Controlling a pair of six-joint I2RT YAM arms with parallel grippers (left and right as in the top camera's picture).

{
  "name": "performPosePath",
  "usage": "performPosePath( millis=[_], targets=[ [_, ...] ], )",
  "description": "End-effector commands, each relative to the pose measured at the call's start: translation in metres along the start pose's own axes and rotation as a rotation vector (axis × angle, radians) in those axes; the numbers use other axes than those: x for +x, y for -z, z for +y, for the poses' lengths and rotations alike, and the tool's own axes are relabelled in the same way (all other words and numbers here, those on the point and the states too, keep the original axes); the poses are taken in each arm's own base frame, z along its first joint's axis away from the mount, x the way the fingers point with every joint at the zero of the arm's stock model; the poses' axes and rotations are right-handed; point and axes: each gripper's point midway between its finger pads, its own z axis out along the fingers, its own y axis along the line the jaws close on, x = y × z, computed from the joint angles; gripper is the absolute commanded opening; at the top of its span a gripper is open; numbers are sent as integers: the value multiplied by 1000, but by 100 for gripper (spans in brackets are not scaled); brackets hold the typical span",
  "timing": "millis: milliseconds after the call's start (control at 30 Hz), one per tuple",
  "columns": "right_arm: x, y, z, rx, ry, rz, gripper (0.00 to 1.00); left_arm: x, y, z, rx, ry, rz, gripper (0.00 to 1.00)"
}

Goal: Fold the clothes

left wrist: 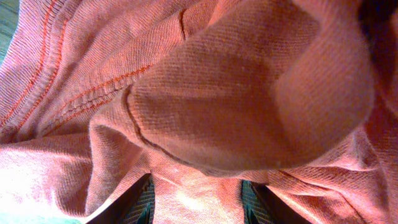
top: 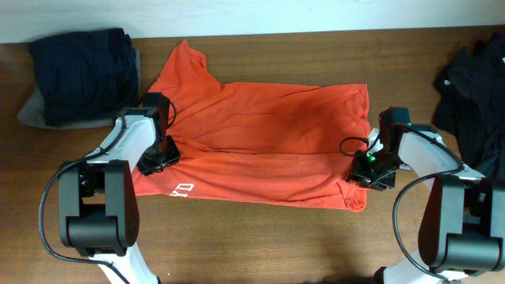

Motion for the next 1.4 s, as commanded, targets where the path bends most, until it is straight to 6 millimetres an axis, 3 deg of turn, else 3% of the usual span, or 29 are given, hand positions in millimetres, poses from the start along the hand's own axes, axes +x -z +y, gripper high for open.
performPosePath(
  millis=[0,133,367,633,767,1100,1367],
  targets=[
    [7,-7,0,-17,-4,21,41,0,-10,6,-29,2,20,45],
    [7,-7,2,-32,-3,21,38,0,-10,7,-29,2,21,45],
    [0,-7,3,-37,-19,-5,4,0,-10,7,-30,2,21,45],
    [-5,-6,3,-27,-17,-22,4,0,-10,7,-31,2,22,46],
    [-10,1,-12,67,-90,-42,4,1,-9,7,-31,1,24,46],
    [-23,19,-16,119,-117,-73,4,1,-9,7,-32,1,24,46],
    [-27,37,-41,261,-195,-96,4,1,-9,7,-32,1,24,47]
  ],
)
